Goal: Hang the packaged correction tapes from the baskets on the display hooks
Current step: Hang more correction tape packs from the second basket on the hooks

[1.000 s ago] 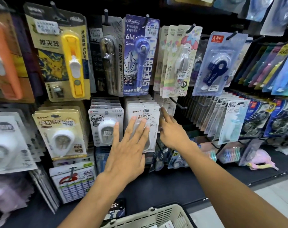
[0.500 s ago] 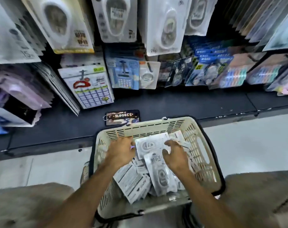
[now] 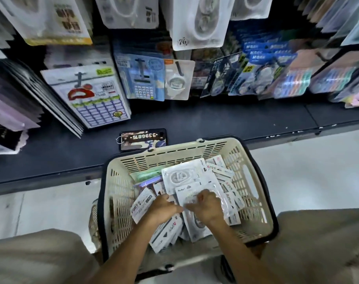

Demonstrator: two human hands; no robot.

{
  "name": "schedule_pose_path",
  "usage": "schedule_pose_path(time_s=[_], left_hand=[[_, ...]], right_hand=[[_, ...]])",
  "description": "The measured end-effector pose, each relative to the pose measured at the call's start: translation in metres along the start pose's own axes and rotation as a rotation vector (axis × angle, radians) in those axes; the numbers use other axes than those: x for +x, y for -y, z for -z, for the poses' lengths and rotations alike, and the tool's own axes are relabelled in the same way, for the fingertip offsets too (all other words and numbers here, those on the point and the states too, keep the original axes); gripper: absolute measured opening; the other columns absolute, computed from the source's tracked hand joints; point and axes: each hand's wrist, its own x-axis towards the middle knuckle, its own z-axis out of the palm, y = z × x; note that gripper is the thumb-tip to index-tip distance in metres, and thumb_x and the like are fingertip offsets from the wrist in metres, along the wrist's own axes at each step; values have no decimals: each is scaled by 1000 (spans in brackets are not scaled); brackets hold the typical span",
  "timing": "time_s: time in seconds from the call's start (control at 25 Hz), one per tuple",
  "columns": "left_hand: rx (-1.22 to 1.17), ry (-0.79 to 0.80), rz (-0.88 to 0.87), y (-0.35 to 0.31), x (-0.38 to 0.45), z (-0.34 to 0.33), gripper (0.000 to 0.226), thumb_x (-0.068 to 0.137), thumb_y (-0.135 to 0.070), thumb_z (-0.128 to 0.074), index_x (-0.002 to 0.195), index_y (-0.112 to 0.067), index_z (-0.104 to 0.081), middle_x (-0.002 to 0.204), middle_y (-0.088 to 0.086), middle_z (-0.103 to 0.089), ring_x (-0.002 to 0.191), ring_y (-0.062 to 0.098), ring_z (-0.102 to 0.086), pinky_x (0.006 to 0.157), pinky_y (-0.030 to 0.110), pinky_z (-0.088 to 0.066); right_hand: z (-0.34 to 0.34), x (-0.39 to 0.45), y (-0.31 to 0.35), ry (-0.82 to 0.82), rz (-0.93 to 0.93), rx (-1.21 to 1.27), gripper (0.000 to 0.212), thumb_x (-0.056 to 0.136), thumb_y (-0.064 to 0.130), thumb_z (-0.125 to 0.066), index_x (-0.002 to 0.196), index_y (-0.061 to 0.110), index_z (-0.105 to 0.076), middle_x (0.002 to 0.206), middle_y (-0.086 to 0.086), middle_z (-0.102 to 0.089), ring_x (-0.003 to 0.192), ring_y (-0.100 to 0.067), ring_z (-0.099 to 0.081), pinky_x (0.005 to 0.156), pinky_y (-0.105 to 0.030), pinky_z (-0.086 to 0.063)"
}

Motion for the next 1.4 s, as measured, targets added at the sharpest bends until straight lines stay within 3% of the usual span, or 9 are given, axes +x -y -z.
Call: schedule_pose_path(time_s=[0.12,0.24,0.44,0.6,0.68,0.88,1.08,1.32,1.4], left_hand=[[-42,13,-37,2,-1,-2,66,87,-22,-79,145,-7,-50,99,-16,-58,87,2,-55,68,19,-42],[-63,7,-59,5,-4,-2,66,85,-27,-81,142,-9,-53,97,-18,-57,87,0,-56,68,14,-40],[-315,149,-155,2,-11,6,65,68,-77,-74,114,-30,-72,119,-13,-74,107,2,-63,94,32,-46],[-526,-114,-97,7,2,16,36,81,-25,-85,115,-18,-74,99,-4,-80,99,20,-74,92,39,-56],[-515,-219,-40,17,7,20,27,85,-8,-79,110,-15,-73,92,-4,-78,91,22,-73,79,35,-56],[-644,-423,34,28,16,31,17,86,-2,-76,99,-13,-73,85,2,-74,81,27,-71,66,28,-52],[-607,-389,34,25,13,32,19,89,-3,-71,107,-9,-72,97,12,-75,88,33,-72,76,37,-57],[-688,158,-51,25,5,22,30,92,-37,-70,114,-16,-76,108,14,-79,99,37,-75,86,45,-58],[-543,55,-135,28,5,19,37,77,-32,-85,112,-19,-77,105,7,-80,93,27,-78,84,40,-60]], right_hand=[[-16,-12,1,6,76,-154,91,77,47,-76,149,25,-25,153,-6,-29,137,-32,-33,103,-47,-43],[-16,-14,3,-51,104,-110,102,80,36,-76,157,24,-10,159,-11,-24,140,-39,-33,105,-50,-45],[9,-13,17,253,132,723,61,81,22,-80,132,32,-49,121,0,-60,92,-17,-69,68,-29,-57],[3,5,27,142,-76,860,12,93,15,-65,104,15,-69,97,-16,-71,75,-22,-67,71,-39,-61],[-4,14,25,25,-300,863,17,92,19,-65,108,15,-64,95,-6,-68,84,-23,-63,80,-43,-59],[-7,20,30,131,-234,1171,21,89,15,-69,109,19,-71,90,0,-78,64,-10,-73,58,-25,-53],[23,17,12,-285,-190,1419,31,82,-19,-62,73,9,-73,87,-3,-76,93,-25,-70,71,-30,-57],[12,-11,19,181,256,724,27,84,-9,-67,81,17,-76,93,1,-74,85,-17,-67,76,-35,-55],[-3,-13,21,117,382,599,20,88,1,-71,99,17,-71,102,3,-68,88,-14,-65,77,-29,-55]])
